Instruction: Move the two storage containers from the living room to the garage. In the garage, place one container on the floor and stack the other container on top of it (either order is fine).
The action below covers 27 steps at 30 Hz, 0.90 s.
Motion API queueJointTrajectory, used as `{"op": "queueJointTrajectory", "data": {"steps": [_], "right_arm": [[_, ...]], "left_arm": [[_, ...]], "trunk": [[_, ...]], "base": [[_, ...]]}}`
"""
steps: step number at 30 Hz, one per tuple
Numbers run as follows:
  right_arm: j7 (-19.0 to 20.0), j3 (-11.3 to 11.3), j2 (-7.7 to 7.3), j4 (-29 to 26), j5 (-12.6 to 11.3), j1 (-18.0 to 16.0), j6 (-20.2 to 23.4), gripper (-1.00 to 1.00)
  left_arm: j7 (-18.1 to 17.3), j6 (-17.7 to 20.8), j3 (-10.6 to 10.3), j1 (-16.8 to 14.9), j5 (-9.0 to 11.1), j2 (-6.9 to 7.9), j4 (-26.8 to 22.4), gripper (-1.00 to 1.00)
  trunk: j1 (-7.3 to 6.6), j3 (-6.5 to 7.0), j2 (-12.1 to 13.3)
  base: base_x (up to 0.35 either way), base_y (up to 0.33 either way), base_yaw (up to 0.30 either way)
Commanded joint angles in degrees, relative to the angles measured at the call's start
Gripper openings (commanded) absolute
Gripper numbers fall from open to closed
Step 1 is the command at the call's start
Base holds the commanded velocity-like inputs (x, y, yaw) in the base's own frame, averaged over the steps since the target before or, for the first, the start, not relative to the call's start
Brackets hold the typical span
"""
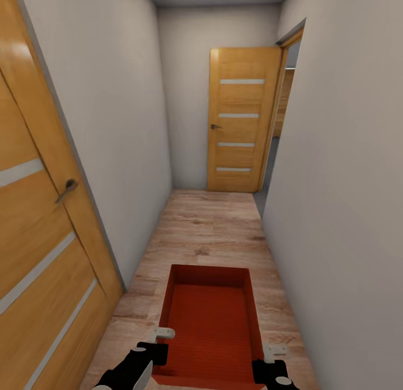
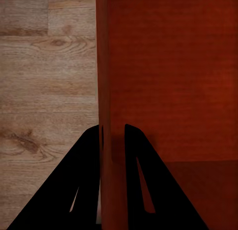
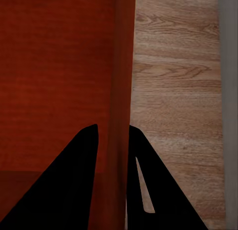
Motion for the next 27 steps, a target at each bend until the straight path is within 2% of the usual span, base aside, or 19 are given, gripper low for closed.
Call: {"op": "queueJointTrajectory", "data": {"steps": [1,27], "right_arm": [[-0.1,-0.3,0.04,-0.4,-0.1,-0.1,-0.3,-1.00],[0.0,-0.2,0.01,-0.4,0.0,-0.1,-0.3,-1.00]], "left_arm": [[0.4,0.3,-0.8,0.0,0.3,-0.29,0.1,-1.00],[0.4,0.3,-0.8,0.1,0.3,-0.29,0.0,-1.00]], "trunk": [[0.04,-0.07,-0.1],[0.04,-0.07,-0.1]], "base": [[0.323,0.000,0.000],[0.323,0.000,0.000]]}}
